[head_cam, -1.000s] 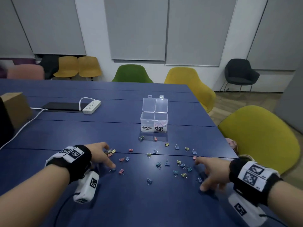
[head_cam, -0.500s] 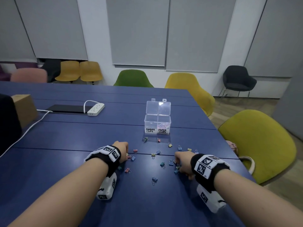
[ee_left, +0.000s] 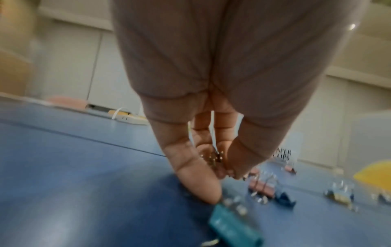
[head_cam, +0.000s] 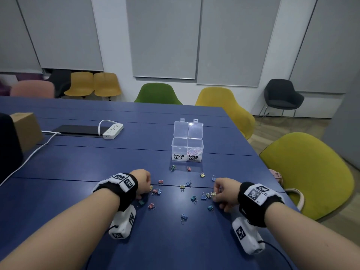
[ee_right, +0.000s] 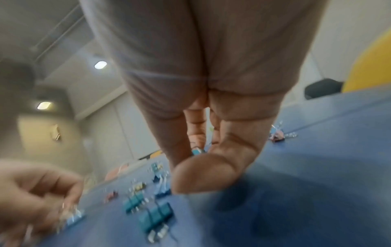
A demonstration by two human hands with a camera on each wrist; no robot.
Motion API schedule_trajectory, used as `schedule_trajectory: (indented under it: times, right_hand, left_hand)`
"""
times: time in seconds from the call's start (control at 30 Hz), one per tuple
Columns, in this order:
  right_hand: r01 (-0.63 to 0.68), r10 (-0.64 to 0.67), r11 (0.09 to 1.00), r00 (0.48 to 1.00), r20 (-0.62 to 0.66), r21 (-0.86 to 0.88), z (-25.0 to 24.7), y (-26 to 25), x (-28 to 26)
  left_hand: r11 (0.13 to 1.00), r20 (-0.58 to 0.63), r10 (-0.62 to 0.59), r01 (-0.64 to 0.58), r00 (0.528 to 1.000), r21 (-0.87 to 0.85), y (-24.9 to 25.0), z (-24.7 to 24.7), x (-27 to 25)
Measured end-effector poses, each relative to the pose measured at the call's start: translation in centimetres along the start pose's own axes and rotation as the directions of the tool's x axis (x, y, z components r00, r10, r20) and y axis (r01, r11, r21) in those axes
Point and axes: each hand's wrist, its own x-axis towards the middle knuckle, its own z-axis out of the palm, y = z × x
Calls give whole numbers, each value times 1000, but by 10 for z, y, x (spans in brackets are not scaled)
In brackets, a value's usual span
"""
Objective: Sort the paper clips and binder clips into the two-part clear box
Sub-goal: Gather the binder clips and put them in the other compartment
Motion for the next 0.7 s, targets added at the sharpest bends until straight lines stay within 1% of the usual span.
schedule_trajectory:
  times: [0.03,0.07,0.1,0.13,0.17,0.2,0.23,0.27,0.33,0.37,0.43,0.47,0.53,0.57,0.6,0.63,0.67,0.7]
  right_hand:
    - [11,-10,991,1000,-5,136,-1,3,0]
    - [18,-16,962,1000,-11,272,-2,6,-1]
    - [23,-18,919,1000,-16,393,-2,8,-3]
    - [29,-25,864,1000,-15,502,-2,11,-5]
    - [36,-37,798,999,-11,601,-2,12,-7]
    - [44,-52,722,999,-9,690,-2,14,-9]
    - [52,-68,638,998,-10,768,-2,16,-10]
    - [57,-83,549,996,-14,834,-2,17,-11]
    - [64,-109,379,994,-24,923,-1,17,-11]
    - [68,-118,308,992,-33,949,0,17,-10]
    - [70,-133,187,990,-46,980,3,15,-8]
    - [64,-145,136,988,-44,989,4,14,-7]
    - [39,-177,51,984,-29,998,6,10,-5]
    - [28,-178,28,984,-22,999,6,7,-4]
    - [18,-168,31,986,-12,999,6,4,-3]
    - [9,-152,70,988,2,997,6,0,-1]
    - [0,-130,153,991,21,988,5,-4,1]
    - [-11,-108,274,993,42,962,5,-8,4]
  left_hand:
    - [997,3,-10,10,1000,-75,-4,-1,1]
    - [985,-4,-20,19,1000,-174,-8,-2,2]
    - [947,-23,-28,19,999,-321,-12,-3,3]
    - [867,-39,-41,16,998,-497,-15,-3,4]
    - [747,-45,-57,13,997,-664,-16,-4,3]
    - [601,-31,-66,15,997,-799,-17,-5,1]
    - [443,-6,-65,24,998,-896,-18,-5,0]
    - [289,22,-54,37,998,-957,-18,-6,-1]
    - [11,72,-15,72,997,-997,-20,-9,-1]
    - [-111,97,10,98,995,-989,-20,-10,-1]
    - [-316,118,59,131,991,-940,-17,-10,-2]
    - [-391,110,81,133,991,-911,-16,-10,-2]
    - [-491,89,131,143,987,-859,-13,-7,-1]
    - [-515,84,162,157,983,-843,-11,-6,0]
    - [-519,87,181,171,980,-837,-8,-6,3]
    - [-508,97,192,183,977,-842,-6,-5,5]
    - [-477,111,197,194,974,-857,-4,-4,8]
    - [-428,133,191,204,973,-880,-2,-4,11]
